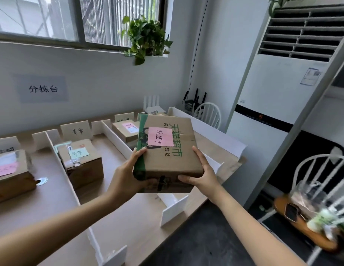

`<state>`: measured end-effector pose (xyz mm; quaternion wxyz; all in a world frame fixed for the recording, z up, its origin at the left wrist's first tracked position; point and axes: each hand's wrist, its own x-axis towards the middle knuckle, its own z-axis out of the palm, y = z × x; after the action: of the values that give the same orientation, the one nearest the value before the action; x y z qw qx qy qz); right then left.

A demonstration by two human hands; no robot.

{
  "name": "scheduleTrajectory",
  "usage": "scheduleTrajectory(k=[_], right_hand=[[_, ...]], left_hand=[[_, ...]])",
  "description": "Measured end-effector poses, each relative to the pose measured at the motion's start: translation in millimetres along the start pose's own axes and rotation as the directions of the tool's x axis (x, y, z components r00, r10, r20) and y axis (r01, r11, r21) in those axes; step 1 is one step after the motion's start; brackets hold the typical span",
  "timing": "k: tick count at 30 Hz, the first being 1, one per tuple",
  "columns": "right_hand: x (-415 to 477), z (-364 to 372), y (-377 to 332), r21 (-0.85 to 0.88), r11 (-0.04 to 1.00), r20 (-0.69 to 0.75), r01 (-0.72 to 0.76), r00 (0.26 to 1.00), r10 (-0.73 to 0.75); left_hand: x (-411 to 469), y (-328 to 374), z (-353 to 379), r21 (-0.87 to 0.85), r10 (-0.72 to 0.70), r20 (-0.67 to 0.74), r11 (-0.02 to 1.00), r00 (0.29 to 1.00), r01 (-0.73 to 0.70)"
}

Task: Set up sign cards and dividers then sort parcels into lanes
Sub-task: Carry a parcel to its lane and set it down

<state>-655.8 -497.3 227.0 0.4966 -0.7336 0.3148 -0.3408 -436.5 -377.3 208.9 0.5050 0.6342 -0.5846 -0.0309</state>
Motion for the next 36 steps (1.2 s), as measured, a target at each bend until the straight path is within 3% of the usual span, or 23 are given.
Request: scheduleTrajectory(k=[10,18,36], right_hand=[[47.3,-75.4,41.2,0.006,1.000,-0.018,-0.027,0.999,0.027],[140.2,-134.4,62.4,-0.032,0.999,0.026,-0.003,1.000,0.004],[270.9,-196.6,102.0,0.047,0.998,0.063,-0.032,0.998,0.029]], left_hand=[[58.4,-6.7,88.2,-0.009,0.015,0.037,1.000,0.999,-0.014],[139.9,-23.6,151.0,0.008,0.013,-0.053,1.000,0.999,-0.013],[253.1,-44.2,221.0,0.046,-0.051,-0.062,0.997,0.997,0.054]])
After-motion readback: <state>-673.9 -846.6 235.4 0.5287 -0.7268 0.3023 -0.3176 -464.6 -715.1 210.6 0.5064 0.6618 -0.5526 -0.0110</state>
